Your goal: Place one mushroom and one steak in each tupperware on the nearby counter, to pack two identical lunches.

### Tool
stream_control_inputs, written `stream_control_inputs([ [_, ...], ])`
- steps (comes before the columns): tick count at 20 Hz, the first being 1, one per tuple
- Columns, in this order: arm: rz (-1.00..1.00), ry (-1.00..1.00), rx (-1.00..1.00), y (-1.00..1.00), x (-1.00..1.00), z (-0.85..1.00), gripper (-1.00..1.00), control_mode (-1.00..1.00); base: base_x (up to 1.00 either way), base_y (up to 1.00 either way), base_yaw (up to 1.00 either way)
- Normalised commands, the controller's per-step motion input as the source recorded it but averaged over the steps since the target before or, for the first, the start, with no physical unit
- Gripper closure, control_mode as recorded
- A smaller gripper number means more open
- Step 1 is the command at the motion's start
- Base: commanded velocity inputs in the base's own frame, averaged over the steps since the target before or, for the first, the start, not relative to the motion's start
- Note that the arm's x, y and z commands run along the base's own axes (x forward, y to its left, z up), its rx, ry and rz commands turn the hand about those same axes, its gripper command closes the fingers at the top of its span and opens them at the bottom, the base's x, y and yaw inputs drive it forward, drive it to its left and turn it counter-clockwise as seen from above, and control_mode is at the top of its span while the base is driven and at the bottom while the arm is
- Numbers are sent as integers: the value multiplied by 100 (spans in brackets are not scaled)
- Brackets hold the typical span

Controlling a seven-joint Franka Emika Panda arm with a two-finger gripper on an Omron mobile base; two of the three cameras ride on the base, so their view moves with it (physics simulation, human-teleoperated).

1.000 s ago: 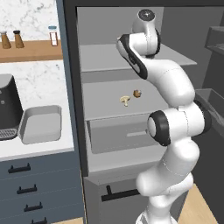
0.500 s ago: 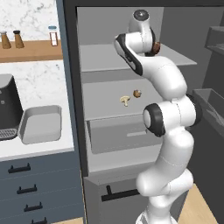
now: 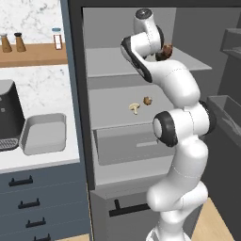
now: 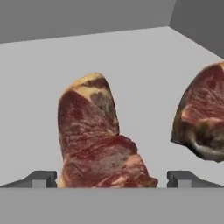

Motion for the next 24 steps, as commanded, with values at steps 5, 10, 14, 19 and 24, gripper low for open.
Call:
stream_control_inputs([
  [5,-9,0,2,1,-9,-53,100,-100,0,0,0],
  [10,9,-10,2,0,3,-30,100,-100,0,0,0],
  [14,22,-3,0,0,1,-32,100,-100,0,0,0],
  [19,23,-3,0,-1,-52,-29,100,-100,0,0,0],
  [24,12,0,0,10,-100,3,100,-100,0,0,0],
])
